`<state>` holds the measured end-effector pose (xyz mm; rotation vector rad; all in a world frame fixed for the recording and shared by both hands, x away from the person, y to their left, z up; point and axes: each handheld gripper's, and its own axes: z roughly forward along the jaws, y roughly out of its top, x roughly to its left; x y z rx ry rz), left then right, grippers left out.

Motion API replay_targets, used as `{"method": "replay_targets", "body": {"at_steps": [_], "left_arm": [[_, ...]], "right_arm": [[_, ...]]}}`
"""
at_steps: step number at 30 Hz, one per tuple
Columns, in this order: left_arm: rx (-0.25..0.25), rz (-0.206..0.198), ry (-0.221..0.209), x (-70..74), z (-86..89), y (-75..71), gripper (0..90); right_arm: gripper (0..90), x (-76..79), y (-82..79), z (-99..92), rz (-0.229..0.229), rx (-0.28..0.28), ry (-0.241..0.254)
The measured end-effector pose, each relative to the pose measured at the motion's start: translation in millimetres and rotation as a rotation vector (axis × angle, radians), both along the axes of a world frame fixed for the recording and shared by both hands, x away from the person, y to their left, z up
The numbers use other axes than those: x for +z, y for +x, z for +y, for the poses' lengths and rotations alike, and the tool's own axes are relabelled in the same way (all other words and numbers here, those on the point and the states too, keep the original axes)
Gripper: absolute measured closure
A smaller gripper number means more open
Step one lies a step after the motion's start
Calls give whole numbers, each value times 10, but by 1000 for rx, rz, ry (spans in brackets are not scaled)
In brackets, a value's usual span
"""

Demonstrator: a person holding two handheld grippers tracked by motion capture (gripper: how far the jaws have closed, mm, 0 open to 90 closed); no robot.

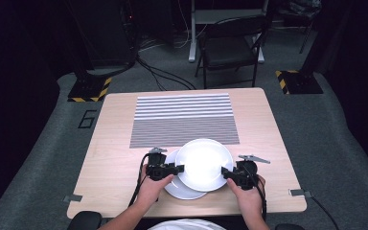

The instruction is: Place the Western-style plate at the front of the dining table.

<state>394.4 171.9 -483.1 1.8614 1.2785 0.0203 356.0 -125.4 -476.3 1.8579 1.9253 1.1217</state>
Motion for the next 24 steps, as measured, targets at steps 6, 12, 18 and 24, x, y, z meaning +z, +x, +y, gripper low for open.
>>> {"method": "replay_targets", "body": {"at_steps": [6,12,18,24], "left_arm": [[7,-2,-3,30,28,10,592],[16,-8,-4,78,64,33,591],[24,-21,-5,128,89,66,592],[29,-30,-7,170,110,107,591]], "right_arm": [[540,39,11,29,0,7,-2],[541,63,30,59,-2,18,0],[541,95,70,86,-13,25,5],[545,165,126,110,-32,25,3]]}}
